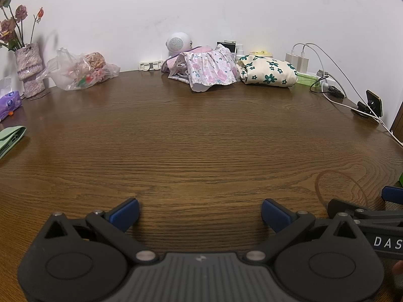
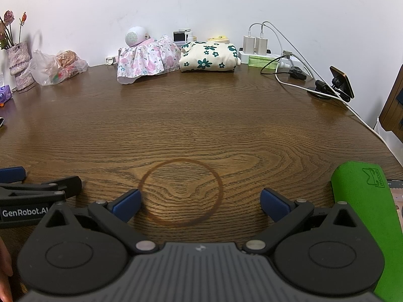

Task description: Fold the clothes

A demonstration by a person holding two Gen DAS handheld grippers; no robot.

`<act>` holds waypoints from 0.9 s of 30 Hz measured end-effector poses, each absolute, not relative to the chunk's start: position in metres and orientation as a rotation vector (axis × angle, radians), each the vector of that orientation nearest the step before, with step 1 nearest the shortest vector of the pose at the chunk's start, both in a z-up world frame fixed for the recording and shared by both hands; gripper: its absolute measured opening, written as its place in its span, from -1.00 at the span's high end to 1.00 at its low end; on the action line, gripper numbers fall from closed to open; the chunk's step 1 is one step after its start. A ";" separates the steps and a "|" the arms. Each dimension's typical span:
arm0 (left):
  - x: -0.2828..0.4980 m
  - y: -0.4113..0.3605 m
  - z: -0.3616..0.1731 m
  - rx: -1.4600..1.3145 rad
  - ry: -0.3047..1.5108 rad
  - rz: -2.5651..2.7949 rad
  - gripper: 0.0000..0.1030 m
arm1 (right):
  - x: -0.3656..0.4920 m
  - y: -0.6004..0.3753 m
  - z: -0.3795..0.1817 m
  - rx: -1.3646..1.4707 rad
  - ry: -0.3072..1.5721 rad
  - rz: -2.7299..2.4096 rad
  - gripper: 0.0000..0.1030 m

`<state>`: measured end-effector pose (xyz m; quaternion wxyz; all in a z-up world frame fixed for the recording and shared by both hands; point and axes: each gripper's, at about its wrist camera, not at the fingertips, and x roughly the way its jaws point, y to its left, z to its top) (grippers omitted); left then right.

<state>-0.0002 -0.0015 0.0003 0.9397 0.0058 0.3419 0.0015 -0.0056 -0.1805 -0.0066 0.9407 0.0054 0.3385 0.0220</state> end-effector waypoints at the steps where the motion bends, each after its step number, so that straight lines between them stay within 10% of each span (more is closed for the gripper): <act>1: 0.000 -0.001 0.000 0.012 0.698 0.004 -1.00 | -0.006 -0.180 -0.007 0.011 0.691 0.045 -0.99; 27: -0.002 -0.004 0.000 0.006 0.697 0.024 -1.00 | -0.005 -0.180 -0.006 0.012 0.693 0.046 -0.99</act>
